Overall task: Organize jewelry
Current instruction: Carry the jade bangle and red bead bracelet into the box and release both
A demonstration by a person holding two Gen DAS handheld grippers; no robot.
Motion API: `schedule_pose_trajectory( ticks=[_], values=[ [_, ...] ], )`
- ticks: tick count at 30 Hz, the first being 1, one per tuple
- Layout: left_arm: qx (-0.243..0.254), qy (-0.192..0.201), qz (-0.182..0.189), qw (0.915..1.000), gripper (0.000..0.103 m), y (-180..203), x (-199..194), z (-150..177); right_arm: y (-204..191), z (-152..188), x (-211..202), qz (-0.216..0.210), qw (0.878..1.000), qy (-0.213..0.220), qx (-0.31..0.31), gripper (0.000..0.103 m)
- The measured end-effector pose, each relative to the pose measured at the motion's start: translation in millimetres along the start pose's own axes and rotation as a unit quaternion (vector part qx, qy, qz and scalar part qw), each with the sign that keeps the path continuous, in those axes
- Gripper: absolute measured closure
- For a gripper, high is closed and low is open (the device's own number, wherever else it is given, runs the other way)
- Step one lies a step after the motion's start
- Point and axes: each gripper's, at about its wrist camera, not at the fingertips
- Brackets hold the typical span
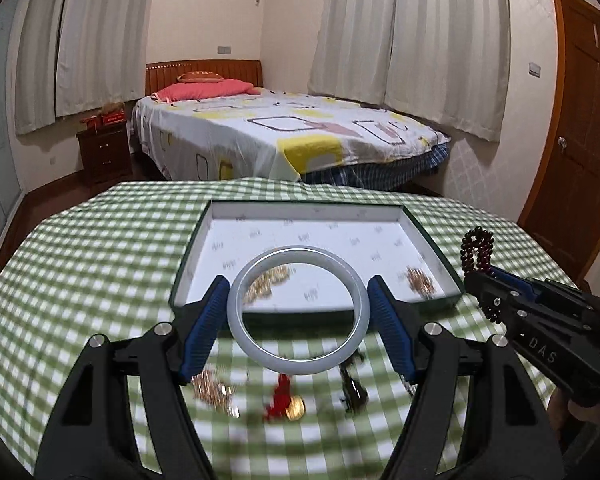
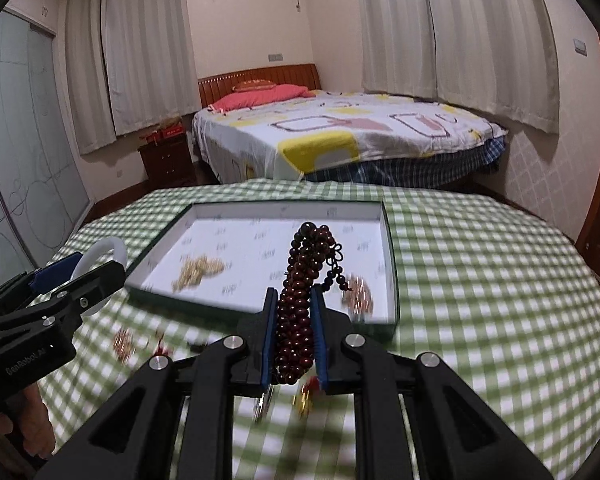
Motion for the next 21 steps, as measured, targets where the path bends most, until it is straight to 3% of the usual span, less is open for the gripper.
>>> schedule_pose_trajectory(
  ticks=[9,16,21],
  values=[
    [-0.009,-0.019,-0.006,0.9998,0.034,-15.0,60.1,-49.4,12.9,-42.3,48.1,0.001,1.0,-0.007,-0.002,0.086],
    [-0.027,-0.087,-0.011,0.9958,0.034,-33.4,134.3,-84.5,29.3,-62.5,94.7,0.002,0.999,-0.05,0.011,0.086],
    [-0.027,-0.133,-0.018,0.9905,0.034,-39.8,171.4,-91.1,39.0,-68.7,122.2,-0.003,0.995,-0.095,0.027,0.086]
  ],
)
Point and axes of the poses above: each gripper's, at about its wrist camera, not at the fingertips, and x roughly the way its jaws point, y to its right, z to its underside, and after that the axes turned 10 degrees about -y, right-handed
